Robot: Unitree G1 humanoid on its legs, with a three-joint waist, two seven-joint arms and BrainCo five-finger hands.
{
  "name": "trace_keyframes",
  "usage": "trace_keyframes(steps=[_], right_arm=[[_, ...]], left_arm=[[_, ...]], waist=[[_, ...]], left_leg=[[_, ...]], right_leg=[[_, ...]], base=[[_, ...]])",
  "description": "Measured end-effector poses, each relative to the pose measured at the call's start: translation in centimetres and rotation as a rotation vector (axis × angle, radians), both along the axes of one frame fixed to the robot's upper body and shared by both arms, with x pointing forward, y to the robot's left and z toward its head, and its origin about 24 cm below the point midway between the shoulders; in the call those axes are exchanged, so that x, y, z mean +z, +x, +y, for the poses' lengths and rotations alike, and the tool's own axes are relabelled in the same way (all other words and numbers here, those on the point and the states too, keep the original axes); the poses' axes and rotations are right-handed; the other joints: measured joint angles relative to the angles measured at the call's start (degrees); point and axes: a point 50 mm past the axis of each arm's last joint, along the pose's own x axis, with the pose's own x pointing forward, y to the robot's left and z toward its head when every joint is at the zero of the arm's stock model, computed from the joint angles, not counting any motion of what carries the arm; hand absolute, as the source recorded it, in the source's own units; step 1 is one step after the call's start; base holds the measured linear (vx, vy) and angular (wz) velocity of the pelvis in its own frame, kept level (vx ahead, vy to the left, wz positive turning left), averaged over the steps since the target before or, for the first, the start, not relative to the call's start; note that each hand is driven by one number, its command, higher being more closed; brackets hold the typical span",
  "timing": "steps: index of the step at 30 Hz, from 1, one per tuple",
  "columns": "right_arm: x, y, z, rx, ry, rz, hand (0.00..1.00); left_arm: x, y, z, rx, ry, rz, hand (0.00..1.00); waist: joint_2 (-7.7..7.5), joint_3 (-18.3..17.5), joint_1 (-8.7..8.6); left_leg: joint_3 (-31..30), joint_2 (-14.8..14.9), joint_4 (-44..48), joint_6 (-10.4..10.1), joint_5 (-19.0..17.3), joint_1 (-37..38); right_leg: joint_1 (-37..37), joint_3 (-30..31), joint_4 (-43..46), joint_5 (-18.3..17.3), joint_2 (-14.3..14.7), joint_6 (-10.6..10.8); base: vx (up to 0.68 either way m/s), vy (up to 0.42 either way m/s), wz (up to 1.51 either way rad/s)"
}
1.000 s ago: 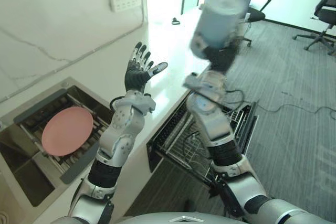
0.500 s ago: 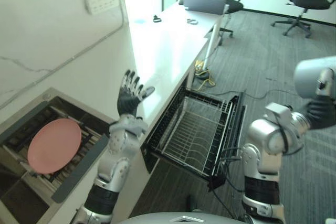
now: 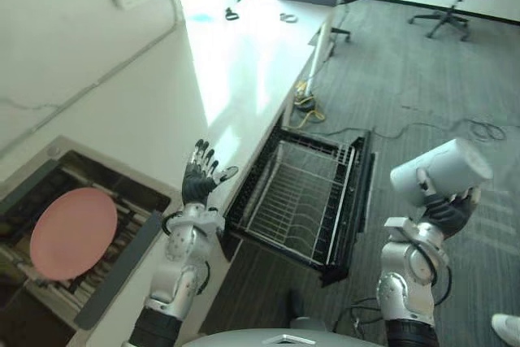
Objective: Walk over to the sink, pick up the cup, carry it to the dishwasher, place the cup inside the dishwasher, then close the dishwasher door
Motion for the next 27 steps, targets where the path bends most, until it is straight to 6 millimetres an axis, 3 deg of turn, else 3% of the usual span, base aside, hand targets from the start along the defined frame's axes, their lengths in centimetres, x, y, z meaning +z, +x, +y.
trace_keyframes(steps=[3, 12, 19, 24, 27], right_arm=[[-2.4, 0.0, -0.2, -0.026, 0.025, 0.133, 1.00], [-5.7, 1.1, -0.3, -0.002, 0.092, 0.334, 1.00], [-8.7, 1.2, -2.7, 0.001, 0.134, 0.574, 1.00], [-9.6, 0.9, -4.8, -0.032, 0.183, 0.673, 1.00], [-10.1, 0.9, -5.6, -0.067, 0.260, 0.687, 1.00]], left_arm=[[1.1, -0.2, 0.6, 0.009, -0.011, -0.066, 0.00], [4.0, -1.3, 3.6, 0.060, 0.026, -0.223, 0.00], [6.0, -2.6, 5.8, 0.163, 0.076, -0.327, 0.00], [6.8, -3.5, 7.5, 0.245, 0.098, -0.374, 0.00], [7.3, -4.2, 8.1, 0.270, 0.111, -0.405, 0.00]], waist=[[0.05, 0.85, 1.11], [-1.95, 2.45, 3.00], [-1.57, 2.73, 4.49], [-1.22, 3.32, 5.28], [-0.44, 5.44, 5.93]], left_leg=[[-2.73, -0.68, -0.20, 0.40, 0.56, 0.11], [-7.27, -2.91, -1.07, 1.46, 2.09, -0.96], [-12.60, -3.24, -2.02, 1.04, 4.09, -1.69], [-15.80, -4.67, -2.59, 1.47, 5.52, -1.80], [-17.89, -5.58, -4.49, 1.43, 7.28, -2.21]], right_leg=[[1.74, -2.47, 0.02, 0.03, -0.84, -0.01], [3.94, -6.84, 0.01, -0.60, -3.39, 0.87], [6.31, -12.38, 0.03, -1.04, -3.70, 0.56], [8.17, -15.51, 0.04, -1.12, -4.98, 0.59], [8.55, -17.47, 0.04, -1.77, -5.79, 0.50]], base=[[0.00, 0.027, 0.46], [-0.07, 0.018, 0.29], [-0.01, -0.020, 0.39], [-0.06, 0.017, 0.42], [-0.11, 0.004, 0.42]])
